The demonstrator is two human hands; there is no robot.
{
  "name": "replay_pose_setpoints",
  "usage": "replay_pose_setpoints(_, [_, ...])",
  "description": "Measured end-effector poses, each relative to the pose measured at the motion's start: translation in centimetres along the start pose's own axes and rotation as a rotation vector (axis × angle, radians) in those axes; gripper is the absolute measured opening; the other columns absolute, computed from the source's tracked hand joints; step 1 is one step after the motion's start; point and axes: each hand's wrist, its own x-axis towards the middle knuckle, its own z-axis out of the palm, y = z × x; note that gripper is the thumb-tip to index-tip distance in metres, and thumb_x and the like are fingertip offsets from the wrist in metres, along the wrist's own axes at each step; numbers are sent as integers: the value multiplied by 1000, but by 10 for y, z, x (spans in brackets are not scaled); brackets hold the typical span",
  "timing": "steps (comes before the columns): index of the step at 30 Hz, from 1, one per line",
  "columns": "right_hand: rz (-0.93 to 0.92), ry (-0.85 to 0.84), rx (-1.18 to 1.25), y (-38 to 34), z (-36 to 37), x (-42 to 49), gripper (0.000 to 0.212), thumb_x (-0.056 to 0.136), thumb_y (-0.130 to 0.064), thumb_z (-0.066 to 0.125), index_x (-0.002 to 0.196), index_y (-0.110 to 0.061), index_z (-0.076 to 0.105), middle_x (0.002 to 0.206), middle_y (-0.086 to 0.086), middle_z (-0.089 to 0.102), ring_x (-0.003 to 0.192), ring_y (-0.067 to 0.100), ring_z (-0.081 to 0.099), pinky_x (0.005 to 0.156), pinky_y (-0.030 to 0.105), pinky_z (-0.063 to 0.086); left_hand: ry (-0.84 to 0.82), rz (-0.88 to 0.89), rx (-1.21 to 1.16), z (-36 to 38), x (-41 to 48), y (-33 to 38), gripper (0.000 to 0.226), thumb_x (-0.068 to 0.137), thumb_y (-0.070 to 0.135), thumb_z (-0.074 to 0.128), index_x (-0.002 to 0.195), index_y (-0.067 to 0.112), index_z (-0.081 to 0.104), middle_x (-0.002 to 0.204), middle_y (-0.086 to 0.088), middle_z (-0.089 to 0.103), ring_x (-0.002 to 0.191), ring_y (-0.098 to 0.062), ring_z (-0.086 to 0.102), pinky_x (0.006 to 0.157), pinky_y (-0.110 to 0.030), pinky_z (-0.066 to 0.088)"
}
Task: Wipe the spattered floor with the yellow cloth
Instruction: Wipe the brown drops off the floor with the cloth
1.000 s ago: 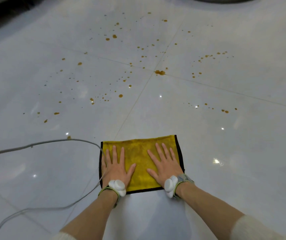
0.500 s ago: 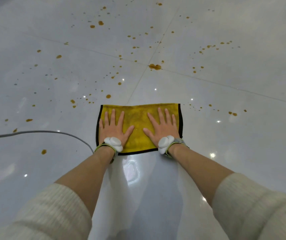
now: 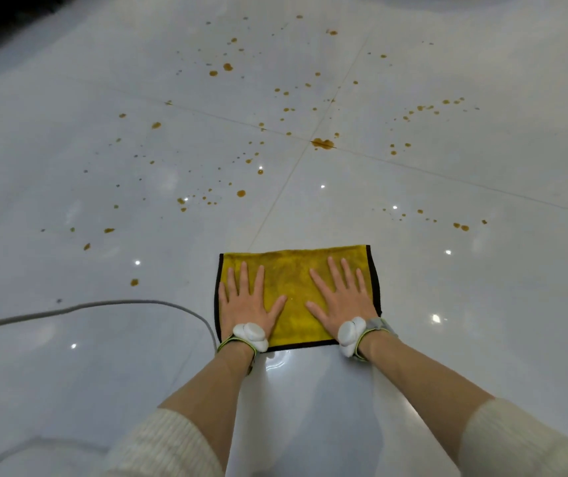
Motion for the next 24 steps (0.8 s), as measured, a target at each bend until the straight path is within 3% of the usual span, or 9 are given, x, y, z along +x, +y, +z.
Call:
replay_pose_setpoints(5, [-268, -50, -19, -60, 6, -23, 73, 90, -71, 16, 151, -37, -6, 160, 10, -14, 145, 34, -19, 115, 50, -12, -16, -222, -31, 6, -72, -49, 84, 86, 77, 10, 154, 30, -7, 163, -5, -10, 149, -30, -12, 120, -47, -5])
replay_pose_setpoints(8, [-360, -45, -51, -96, 9, -21, 75, 87, -71, 8, 151, -34, -4, 159, 10, -15, 144, 34, -20, 115, 50, -14, -25, -275, -50, 10, -96, -83, 83, 87, 76, 11, 154, 30, -5, 163, -5, -10, 149, -30, -12, 121, -46, -5])
replay_pose_setpoints(13, [-546, -31, -104, -154, 14, 10, 80, 87, -69, 6, 153, -25, 2, 161, 8, -6, 146, 33, -15, 116, 50, -12, 6, -350, -31, 16, -99, -141, 89, 79, 81, -5, 154, 32, -6, 163, -5, -9, 150, -30, -10, 121, -46, -4])
replay_pose_setpoints(24, [-408, 49, -73, -241, -1, 150, 78, 86, -73, 6, 153, -33, 5, 162, 6, -1, 149, 30, -5, 119, 51, 2, 107, -257, -32, -13, 46, -258, 89, 80, 81, 4, 155, 33, 3, 164, -4, -1, 150, -31, -4, 121, -49, 2])
